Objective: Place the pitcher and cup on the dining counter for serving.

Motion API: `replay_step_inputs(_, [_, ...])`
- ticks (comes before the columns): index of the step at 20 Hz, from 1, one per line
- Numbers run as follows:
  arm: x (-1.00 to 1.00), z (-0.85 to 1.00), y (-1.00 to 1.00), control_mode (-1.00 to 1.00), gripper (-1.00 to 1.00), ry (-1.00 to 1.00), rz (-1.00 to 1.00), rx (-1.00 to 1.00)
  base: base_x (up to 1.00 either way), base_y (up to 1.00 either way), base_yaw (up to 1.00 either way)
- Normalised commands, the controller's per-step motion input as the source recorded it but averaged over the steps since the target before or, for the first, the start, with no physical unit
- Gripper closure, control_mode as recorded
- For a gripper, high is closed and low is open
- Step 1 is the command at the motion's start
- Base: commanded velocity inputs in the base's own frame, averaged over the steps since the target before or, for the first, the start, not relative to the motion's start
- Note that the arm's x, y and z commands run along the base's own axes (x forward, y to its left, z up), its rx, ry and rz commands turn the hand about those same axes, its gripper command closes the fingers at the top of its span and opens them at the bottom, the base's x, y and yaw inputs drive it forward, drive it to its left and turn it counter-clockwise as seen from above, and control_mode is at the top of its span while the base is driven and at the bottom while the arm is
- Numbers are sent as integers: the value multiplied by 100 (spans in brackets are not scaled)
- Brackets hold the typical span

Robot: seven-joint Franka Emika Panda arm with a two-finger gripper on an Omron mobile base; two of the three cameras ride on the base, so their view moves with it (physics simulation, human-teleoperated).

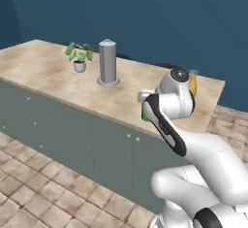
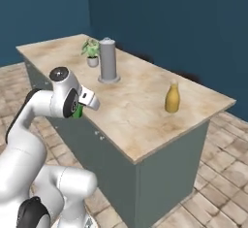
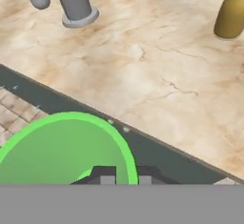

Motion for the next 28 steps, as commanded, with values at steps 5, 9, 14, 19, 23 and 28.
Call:
replay_step_inputs(5, [0, 0, 0, 100, 100, 0, 0, 0, 71, 88, -57])
replay_step_inputs(9, [0, 0, 0, 100, 100, 0, 0, 0, 76, 53, -51])
replay_step_inputs(14, [0, 0, 0, 100, 100, 0, 0, 0, 26, 21, -21])
replay_step_inputs(19, [35, -2, -8, -100, 100, 0, -5, 0, 4, 0, -1])
replay_step_inputs(23, [72, -11, -14, -100, 100, 6, -5, 0, 0, 0, 0])
replay_step_inputs(28, [84, -11, -10, -100, 100, 8, -5, 0, 0, 0, 0])
